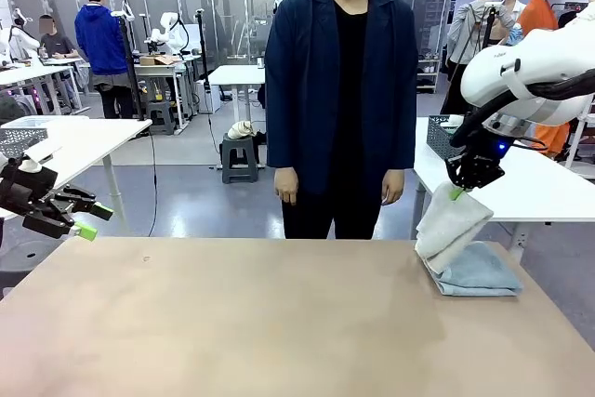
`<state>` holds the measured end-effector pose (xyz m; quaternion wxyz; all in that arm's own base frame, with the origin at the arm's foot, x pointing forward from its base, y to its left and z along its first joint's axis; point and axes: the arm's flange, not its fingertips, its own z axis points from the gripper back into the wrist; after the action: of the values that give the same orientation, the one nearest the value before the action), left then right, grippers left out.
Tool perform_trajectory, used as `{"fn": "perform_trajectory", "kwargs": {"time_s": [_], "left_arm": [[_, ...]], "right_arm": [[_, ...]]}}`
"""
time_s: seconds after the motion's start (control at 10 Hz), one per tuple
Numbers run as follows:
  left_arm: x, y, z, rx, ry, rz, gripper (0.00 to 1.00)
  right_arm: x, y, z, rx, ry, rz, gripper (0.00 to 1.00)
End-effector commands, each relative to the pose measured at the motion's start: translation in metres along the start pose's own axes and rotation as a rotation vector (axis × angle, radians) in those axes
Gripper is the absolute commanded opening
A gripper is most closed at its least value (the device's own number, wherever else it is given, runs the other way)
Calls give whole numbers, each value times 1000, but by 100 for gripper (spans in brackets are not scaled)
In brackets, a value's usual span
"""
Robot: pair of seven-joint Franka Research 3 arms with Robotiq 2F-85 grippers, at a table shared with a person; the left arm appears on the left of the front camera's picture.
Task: Fold the towels and place them in the basket.
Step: Stack the folded Towel with hook on the right side of the table.
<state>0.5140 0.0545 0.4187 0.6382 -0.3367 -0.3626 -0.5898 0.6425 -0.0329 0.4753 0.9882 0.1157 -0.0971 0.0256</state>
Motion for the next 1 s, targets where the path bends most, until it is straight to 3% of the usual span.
{"fn": "perform_trajectory", "kwargs": {"time_s": [0.0,0.3,0.9], "left_arm": [[1,-1,1,-4,4,-9,85],[1,-1,1,-4,4,-9,85],[1,-1,1,-4,4,-9,85]], "right_arm": [[13,-17,-2,65,-21,45,6],[21,-49,-9,95,4,23,6],[20,-113,-53,123,156,-17,6]]}}
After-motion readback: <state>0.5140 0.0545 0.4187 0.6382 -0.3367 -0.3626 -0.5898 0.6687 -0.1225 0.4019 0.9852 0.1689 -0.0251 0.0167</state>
